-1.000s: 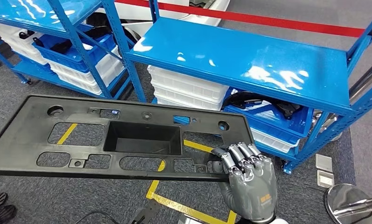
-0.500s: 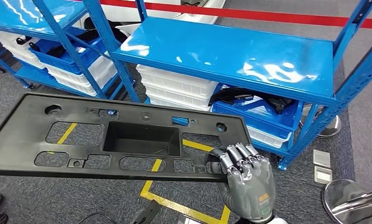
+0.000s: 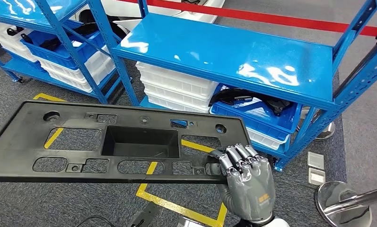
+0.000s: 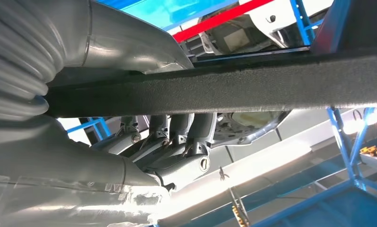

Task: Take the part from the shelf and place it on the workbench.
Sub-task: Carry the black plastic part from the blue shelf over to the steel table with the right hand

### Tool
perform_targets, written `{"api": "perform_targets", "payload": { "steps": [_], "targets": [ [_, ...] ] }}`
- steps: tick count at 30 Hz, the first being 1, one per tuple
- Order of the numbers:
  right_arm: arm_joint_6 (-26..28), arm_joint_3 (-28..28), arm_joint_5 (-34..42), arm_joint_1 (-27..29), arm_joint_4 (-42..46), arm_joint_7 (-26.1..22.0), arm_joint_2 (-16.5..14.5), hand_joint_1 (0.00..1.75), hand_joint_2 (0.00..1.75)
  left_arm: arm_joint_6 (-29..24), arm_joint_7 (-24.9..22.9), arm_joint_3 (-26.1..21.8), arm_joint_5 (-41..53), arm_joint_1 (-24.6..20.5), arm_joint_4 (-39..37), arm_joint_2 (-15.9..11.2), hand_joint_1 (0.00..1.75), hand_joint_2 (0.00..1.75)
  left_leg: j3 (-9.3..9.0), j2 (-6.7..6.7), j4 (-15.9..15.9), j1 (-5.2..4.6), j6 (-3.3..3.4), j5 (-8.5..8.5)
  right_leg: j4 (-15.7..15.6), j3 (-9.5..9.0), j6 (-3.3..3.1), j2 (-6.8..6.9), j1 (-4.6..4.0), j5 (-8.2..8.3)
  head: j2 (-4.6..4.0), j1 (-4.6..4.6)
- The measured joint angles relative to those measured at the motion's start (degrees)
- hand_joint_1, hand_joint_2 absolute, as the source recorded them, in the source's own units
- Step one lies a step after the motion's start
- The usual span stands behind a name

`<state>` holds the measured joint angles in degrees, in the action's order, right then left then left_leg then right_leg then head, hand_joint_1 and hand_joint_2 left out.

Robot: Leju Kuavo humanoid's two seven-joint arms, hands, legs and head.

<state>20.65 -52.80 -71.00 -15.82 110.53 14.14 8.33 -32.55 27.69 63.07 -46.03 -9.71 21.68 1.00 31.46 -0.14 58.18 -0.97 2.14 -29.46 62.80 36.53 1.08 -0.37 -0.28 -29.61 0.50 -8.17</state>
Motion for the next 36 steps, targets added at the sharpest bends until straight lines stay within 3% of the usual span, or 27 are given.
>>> {"api": "perform_targets", "payload": {
  "steps": [3, 5, 8, 14, 15, 17, 19, 21, 23, 24, 25, 27, 28, 31, 33, 34, 36],
  "targets": [
    [0.1, 0.0, 0.0, 0.1, 0.0, 0.0, 0.0, 1.75, 1.75, 0.0, 0.0, 0.0, 0.1, 0.0, 0.0, 0.0, 0.0, 1.75, -0.14, -0.13, -0.6, 0.18, 0.11, 0.42, 8.9, 3.87, 0.86, 0.06, 0.23, -4.72, 0.0, 0.46],
    [0.3, 0.0, -0.1, 0.3, 0.0, -0.1, 0.1, 1.75, 1.75, 0.0, 0.0, 0.0, 0.2, 0.1, 0.0, 0.1, 0.0, 1.75, -0.12, -0.21, -0.4, 0.17, 0.1, 0.35, 12.1, 5.21, 1.17, 0.09, 0.41, -5.15, 0.0, 0.57],
    [0.3, 0.0, -0.2, 0.3, 0.0, -0.1, 0.2, 1.75, 1.75, 0.0, 0.0, 0.0, 0.2, 0.1, 0.0, 0.1, 0.0, 1.75, -0.15, -0.23, -0.3, 0.18, 0.07, 0.27, 10.7, 4.47, 1.24, 0.11, 0.5, -3.5, 0.0, 0.67],
    [0.4, 0.0, -0.2, 0.3, 0.0, -0.2, 0.2, 1.75, 1.75, 0.0, 0.0, 0.0, 0.2, 0.1, 0.0, 0.1, 0.0, 1.75, -0.15, -0.23, -0.3, 0.18, 0.07, 0.25, 10.3, 4.29, 1.23, 0.11, 0.5, -3.28, 0.0, 0.67],
    [0.4, 0.0, -0.2, 0.3, 0.0, -0.2, 0.2, 1.75, 1.75, 0.0, 0.0, 0.0, 0.2, 0.1, 0.0, 0.1, 0.0, 1.75, -0.16, -0.23, -0.3, 0.18, 0.06, 0.23, 9.5, 3.91, 1.22, 0.11, 0.52, -2.82, 0.0, 0.67],
    [0.4, 0.0, -0.2, 0.3, 0.0, -0.2, 0.2, 1.75, 1.75, 0.0, 0.0, 0.0, 0.2, 0.1, 0.0, 0.1, 0.0, 1.75, -0.23, -0.22, -0.1, 0.18, -0.05, 0.07, 5.1, 1.7, 1.14, 0.13, 0.55, -0.48, 0.0, 0.68],
    [0.5, 0.0, -0.3, 0.3, 0.0, -0.3, 0.2, 1.75, 1.75, 0.0, 0.0, 0.0, 0.2, 0.1, 0.0, 0.1, 0.0, 1.75, -0.05, -0.22, 0.3, 0.09, -0.41, -0.22, -0.5, -0.97, 0.37, 0.18, 0.41, 1.21, 0.0, 0.67],
    [0.6, 0.0, -0.3, 0.2, 0.0, -0.3, 0.2, 1.75, 1.75, -0.1, 0.0, 0.0, 0.1, 0.1, 0.0, 0.2, 0.0, 1.75, 0.7, -0.17, 1.8, 0.09, -1.22, -1.28, -3.1, -2.04, -1.0, 0.21, 0.35, 1.36, 0.0, 0.42],
    [0.6, 0.0, -0.3, 0.2, 0.0, -0.3, 0.2, 1.75, 1.75, -0.1, 0.0, 0.0, -0.1, 0.2, 0.0, 0.3, 0.0, 1.75, 4.25, -0.04, 9.7, 1.07, -2.85, -4.4, -3.8, -2.31, -2.02, 0.28, 0.74, 1.56, 0.0, -0.04],
    [0.6, 0.0, -0.3, 0.2, -0.1, -0.3, 0.2, 1.75, 1.75, -0.1, 0.1, 0.0, -0.3, 0.2, 0.0, 0.3, 0.0, 1.75, 5.31, 0.03, 12.1, 1.66, -3.7, -5.02, -4.0, -2.52, -2.29, 0.32, 1.06, 1.58, 0.0, -0.23],
    [0.6, 0.0, -0.2, 0.2, -0.1, -0.3, 0.2, 1.75, 1.75, -0.1, 0.1, 0.0, -0.4, 0.3, 0.0, 0.3, 0.0, 1.75, 5.38, 0.02, 12.0, 2.27, -4.21, -4.07, -3.9, -2.61, -2.14, 0.27, 1.27, 1.45, 0.0, -0.26],
    [0.6, 0.0, 0.1, 0.2, -0.2, -0.3, 0.2, 1.75, 1.75, -0.1, 0.1, 0.0, -0.4, 0.3, 0.0, 0.3, 0.0, 1.75, 2.18, 0.13, 4.6, 2.61, -4.67, -0.71, -3.6, -2.68, -1.51, 0.14, 1.51, 1.15, 0.0, -0.36],
    [0.6, 0.0, 0.3, 0.2, -0.2, -0.3, 0.2, 1.75, 1.75, 0.0, 0.1, 0.0, -0.5, 0.2, 0.0, 0.3, 0.0, 1.75, 1.29, 0.21, 2.3, 2.58, -4.69, -0.04, -3.4, -2.62, -1.08, 0.08, 1.52, 1.11, 0.0, -0.38],
    [0.6, 0.0, 0.7, 0.2, -0.3, -0.2, 0.2, 1.75, 1.75, 0.0, 0.1, 0.0, -0.6, 0.4, 0.0, 0.4, 0.0, 1.75, 1.13, 0.41, 1.1, 2.15, -3.78, 0.01, -3.6, -2.54, 0.22, 0.03, 1.53, 1.35, 0.0, -0.25],
    [0.6, 0.0, 0.8, 0.2, -0.3, -0.2, 0.2, 1.75, 1.75, 0.0, 0.1, 0.0, -0.6, 0.4, 0.0, 0.4, 0.0, 1.75, 1.07, 0.36, 0.6, 2.08, -2.97, 0.28, -2.8, -2.28, 0.73, 0.11, 1.65, 0.41, 0.0, 0.02],
    [0.6, 0.0, 0.8, 0.2, -0.3, -0.2, 0.2, 1.75, 1.75, 0.0, 0.1, 0.0, -0.6, 0.4, 0.0, 0.4, 0.0, 1.75, 1.0, 0.36, 0.4, 2.06, -2.77, 0.35, -2.2, -2.17, 0.18, 0.13, 1.59, -0.22, 0.0, 0.22],
    [0.6, 0.0, 0.9, 0.2, -0.3, -0.2, 0.2, 1.75, 1.75, 0.0, 0.2, 0.0, -0.6, 0.4, 0.0, 0.4, 0.0, 1.75, 0.91, 0.39, 0.5, 1.59, -2.62, 0.1, -2.5, -2.46, -2.71, 0.15, 1.34, -0.31, 0.0, 0.74]
  ]
}}
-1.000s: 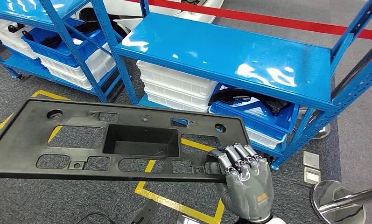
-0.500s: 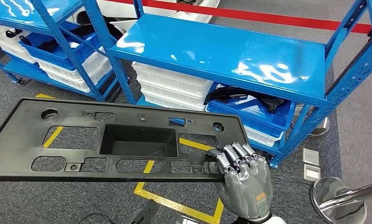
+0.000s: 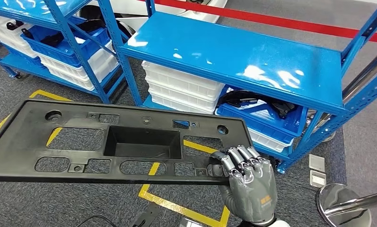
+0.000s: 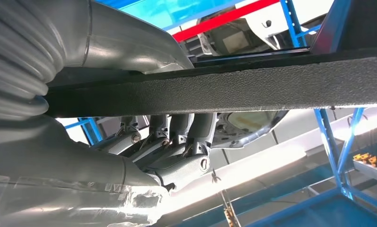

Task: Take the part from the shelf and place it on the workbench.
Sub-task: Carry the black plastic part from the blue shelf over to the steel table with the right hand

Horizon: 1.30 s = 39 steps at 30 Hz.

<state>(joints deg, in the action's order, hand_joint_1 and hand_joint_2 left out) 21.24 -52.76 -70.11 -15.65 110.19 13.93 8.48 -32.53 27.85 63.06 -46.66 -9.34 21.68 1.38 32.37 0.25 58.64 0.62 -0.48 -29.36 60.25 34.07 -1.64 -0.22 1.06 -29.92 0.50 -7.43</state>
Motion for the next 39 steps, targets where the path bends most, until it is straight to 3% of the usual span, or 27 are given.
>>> {"api": "perform_targets", "payload": {
  "steps": [1, 2, 4, 5, 11, 39],
  "targets": [
    [0.0, 0.0, 0.1, 0.0, 0.0, 0.0, 0.0, 1.75, 1.75, 0.0, 0.0, 0.0, 0.0, 0.0, 0.0, 0.0, 0.0, 1.75, -0.05, 0.02, 0.1, -0.19, 0.1, -0.09, -0.8, -0.48, -0.84, -0.01, -0.04, 0.61, 0.0, 0.1],
    [0.0, 0.0, 0.3, 0.0, -0.1, 0.0, 0.0, 1.75, 1.75, 0.0, 0.0, 0.0, 0.0, 0.1, 0.0, 0.0, 0.0, 1.75, -0.08, 0.02, 0.2, -0.33, 0.26, -0.16, -1.5, -0.84, -0.71, 0.0, -0.01, 1.07, 0.0, 0.16],
    [0.0, 0.0, 0.9, 0.0, -0.2, 0.0, 0.0, 1.75, 1.75, 0.0, 0.0, 0.0, 0.0, 0.1, 0.0, 0.0, 0.0, 1.75, -0.09, 0.0, 0.3, -0.34, 0.38, -0.21, -1.8, -1.12, 1.39, 0.0, 0.16, 1.27, 0.0, 0.1],
    [0.1, 0.0, 1.3, 0.0, -0.2, 0.0, 0.0, 1.75, 1.75, 0.0, 0.0, 0.0, 0.0, 0.1, 0.0, 0.0, 0.0, 1.75, -0.08, 0.0, 0.3, -0.32, 0.42, -0.23, -1.9, -1.2, 1.89, 0.0, 0.19, 1.27, 0.0, 0.12],
    [0.7, 0.2, 2.7, 0.0, -0.5, 0.0, -0.1, 1.75, 1.75, 0.0, 0.0, 0.0, 0.0, 0.0, 0.0, 0.0, 0.0, 1.75, -0.09, 0.0, 0.3, -0.31, 0.52, -0.36, -2.1, -1.23, 2.47, 0.02, 0.2, 1.19, 0.0, 0.09],
    [1.4, 0.7, 7.2, -0.8, -0.8, -0.9, -0.1, 1.75, 1.75, 0.1, 0.5, 0.0, -0.4, 0.1, 0.0, 0.0, 0.0, 1.75, -0.45, 0.0, -0.2, 0.08, 0.22, -0.38, -2.1, -1.26, 2.53, 0.03, -0.26, 0.98, 0.0, 0.08]
  ]
}}
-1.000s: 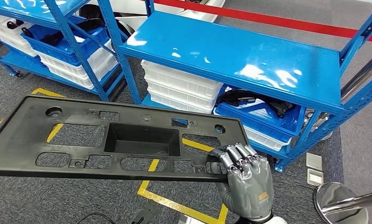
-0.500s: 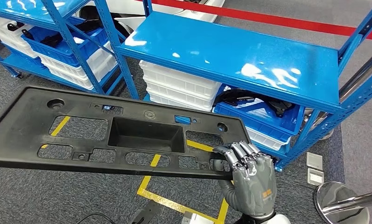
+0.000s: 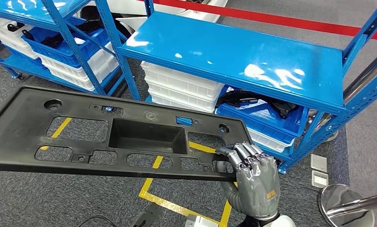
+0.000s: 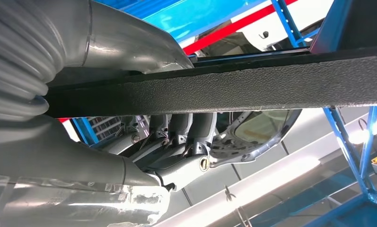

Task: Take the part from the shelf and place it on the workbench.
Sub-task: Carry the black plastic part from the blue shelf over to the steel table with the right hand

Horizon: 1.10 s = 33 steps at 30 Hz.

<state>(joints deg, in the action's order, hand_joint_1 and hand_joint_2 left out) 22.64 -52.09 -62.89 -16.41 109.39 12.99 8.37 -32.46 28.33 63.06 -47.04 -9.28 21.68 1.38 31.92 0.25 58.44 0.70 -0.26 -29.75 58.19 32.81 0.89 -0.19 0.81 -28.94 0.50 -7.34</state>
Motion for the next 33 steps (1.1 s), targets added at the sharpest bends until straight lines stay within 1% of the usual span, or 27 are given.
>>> {"api": "perform_targets", "payload": {
  "steps": [9, 33],
  "targets": [
    [-0.2, 0.1, -0.7, 0.0, 0.0, 0.9, 0.1, 1.75, 1.75, 1.2, 0.5, 0.0, 0.1, 0.0, 0.0, 0.0, 0.0, 1.75, -0.02, 0.0, 0.0, 0.0, 0.0, 0.0, 0.0, -0.01, -0.01, 0.0, 0.0, -0.01, 0.0, 0.0],
    [-0.9, 0.1, -1.2, 0.0, 0.0, 1.9, 0.6, 1.75, 1.75, 0.7, 1.0, 0.0, -0.6, 0.4, 0.0, 0.0, 0.0, 1.75, -0.03, 0.0, 0.0, 0.0, -0.02, -0.01, 0.0, -0.01, -0.02, 0.0, 0.0, -0.01, 0.0, 0.0]
  ]
}}
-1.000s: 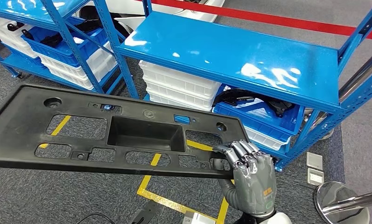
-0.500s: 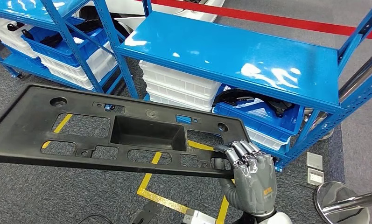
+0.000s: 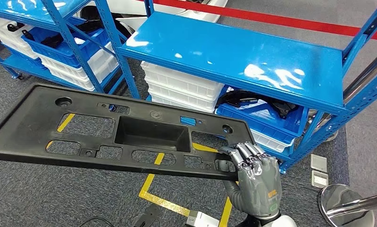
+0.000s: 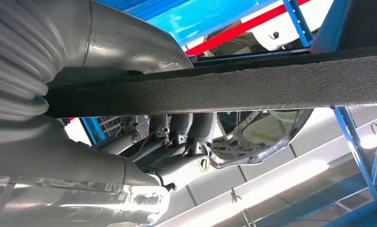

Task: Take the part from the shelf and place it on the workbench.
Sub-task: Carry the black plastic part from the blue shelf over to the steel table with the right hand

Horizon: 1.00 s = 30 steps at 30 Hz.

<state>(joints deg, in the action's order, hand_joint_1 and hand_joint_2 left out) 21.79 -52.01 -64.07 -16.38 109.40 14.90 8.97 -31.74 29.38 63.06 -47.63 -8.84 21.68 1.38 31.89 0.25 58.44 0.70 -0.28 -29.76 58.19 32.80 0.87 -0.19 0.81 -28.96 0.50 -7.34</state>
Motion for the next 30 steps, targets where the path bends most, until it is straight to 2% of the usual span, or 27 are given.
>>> {"api": "perform_targets", "payload": {
  "steps": [9, 13, 15, 17, 19, 20, 21, 22, 23, 25, 26, 27, 30],
  "targets": [
    [0.0, 0.0, -0.8, 0.0, 0.0, 0.6, 0.1, 1.75, 1.75, -0.1, -0.5, 0.0, 0.0, 0.0, 0.0, 0.0, 0.0, 1.75, -0.01, 0.0, 0.0, 0.0, 0.0, 0.0, 0.0, 0.0, 0.0, 0.0, 0.0, 0.0, 0.0, 0.0],
    [0.0, 0.0, -0.9, 0.1, 0.0, 0.7, 0.2, 1.75, 1.75, -0.1, -0.6, 0.0, 0.0, 0.0, 0.0, 0.0, 0.0, 1.75, 0.05, 0.03, 0.3, -0.35, 0.36, -0.1, -0.5, -0.14, 0.54, 0.08, 0.4, 0.32, 0.0, -0.04],
    [-0.1, 0.0, -0.9, 0.1, 0.0, 0.7, 0.2, 1.75, 1.75, -0.1, -0.6, 0.0, 0.0, 0.0, 0.0, 0.0, 0.0, 1.75, -0.61, -0.01, -0.9, 0.09, 0.65, 0.34, 0.0, -0.13, 0.77, 0.12, 0.35, -0.13, 0.0, 0.02],
    [-0.2, 0.0, -0.9, 0.1, 0.1, 0.7, 0.2, 1.75, 1.75, -0.1, -0.6, 0.0, 0.0, 0.0, 0.0, 0.0, 0.0, 1.75, -1.44, -0.12, -2.0, 0.51, 0.98, 0.78, 4.2, 1.66, 0.91, 0.13, 0.3, -2.41, 0.0, 0.26],
    [-0.3, 0.0, -0.9, 0.2, 0.1, 0.7, 0.3, 1.75, 1.75, -0.1, -0.6, 0.0, -0.1, 0.0, 0.0, 0.0, 0.0, 1.75, -1.72, -0.09, -2.1, 0.5, 1.08, 0.75, 11.5, 5.56, 1.08, 0.12, 0.42, -5.37, 0.0, 0.5],
    [-0.4, 0.0, -0.9, 0.2, 0.1, 0.8, 0.3, 1.75, 1.75, -0.1, -0.6, 0.0, -0.1, 0.0, 0.0, 0.0, 0.0, 1.75, -1.78, 0.03, -2.1, 0.54, 1.02, 0.64, 14.3, 7.25, 1.21, 0.12, 0.55, -5.92, 0.0, 0.54],
    [-0.5, 0.0, -1.0, 0.3, 0.1, 0.8, 0.4, 1.75, 1.75, -0.1, -0.7, 0.0, -0.1, 0.1, 0.0, 0.0, 0.0, 1.75, -1.87, 0.23, -2.0, 0.64, 0.86, 0.48, 15.1, 8.06, 1.34, 0.12, 0.71, -5.35, 0.0, 0.55],
    [-0.6, 0.0, -1.0, 0.3, 0.1, 0.8, 0.5, 1.75, 1.75, -0.1, -0.7, 0.0, -0.1, 0.1, 0.0, 0.0, 0.0, 1.75, -2.01, 0.49, -1.8, 0.81, 0.56, 0.24, 13.7, 7.77, 1.49, 0.13, 0.89, -3.68, 0.0, 0.56],
    [-0.6, 0.0, -1.0, 0.3, 0.1, 0.8, 0.5, 1.75, 1.75, -0.1, -0.7, 0.0, -0.1, 0.1, 0.0, 0.0, 0.0, 1.75, -2.19, 0.8, -1.5, 1.06, 0.17, -0.11, 10.4, 6.49, 1.66, 0.09, 1.11, -1.28, 0.0, 0.55],
    [-0.7, 0.0, -1.0, 0.3, 0.1, 0.8, 0.6, 1.75, 1.75, -0.1, -0.7, 0.0, -0.3, 0.0, 0.0, 0.0, 0.0, 1.75, -2.2, 1.35, -0.7, 1.36, -0.89, -1.01, 4.0, 3.63, 1.97, -0.63, 1.34, 1.38, 0.0, 0.84],
    [-0.7, 0.0, -1.0, 0.3, 0.1, 0.8, 0.6, 1.75, 1.75, -0.2, -0.7, 0.0, -0.3, 0.0, 0.0, 0.0, 0.0, 1.75, -2.06, 1.58, -0.3, 1.4, -1.38, -1.33, 2.4, 2.94, 1.77, -1.01, 1.3, 1.57, 0.0, 0.9],
    [-0.7, 0.0, -1.0, 0.3, 0.1, 0.8, 0.6, 1.75, 1.75, -0.2, -0.7, 0.0, -0.4, 0.0, 0.0, 0.0, 0.0, 1.75, -1.91, 1.76, -0.2, 1.38, -1.8, -1.49, 2.1, 2.81, 1.41, -1.34, 1.15, 1.04, 0.0, 0.9],
    [-0.8, 0.0, -1.1, 0.0, 0.1, 0.8, 0.7, 1.75, 1.75, -0.3, -0.7, 0.0, -0.5, 0.0, 0.0, 0.0, 0.0, 1.75, -1.96, 1.81, 0.1, 1.56, -2.64, -1.91, 2.1, 2.7, -0.13, -0.99, 0.91, 0.69, 0.0, 0.44]
  ]
}}
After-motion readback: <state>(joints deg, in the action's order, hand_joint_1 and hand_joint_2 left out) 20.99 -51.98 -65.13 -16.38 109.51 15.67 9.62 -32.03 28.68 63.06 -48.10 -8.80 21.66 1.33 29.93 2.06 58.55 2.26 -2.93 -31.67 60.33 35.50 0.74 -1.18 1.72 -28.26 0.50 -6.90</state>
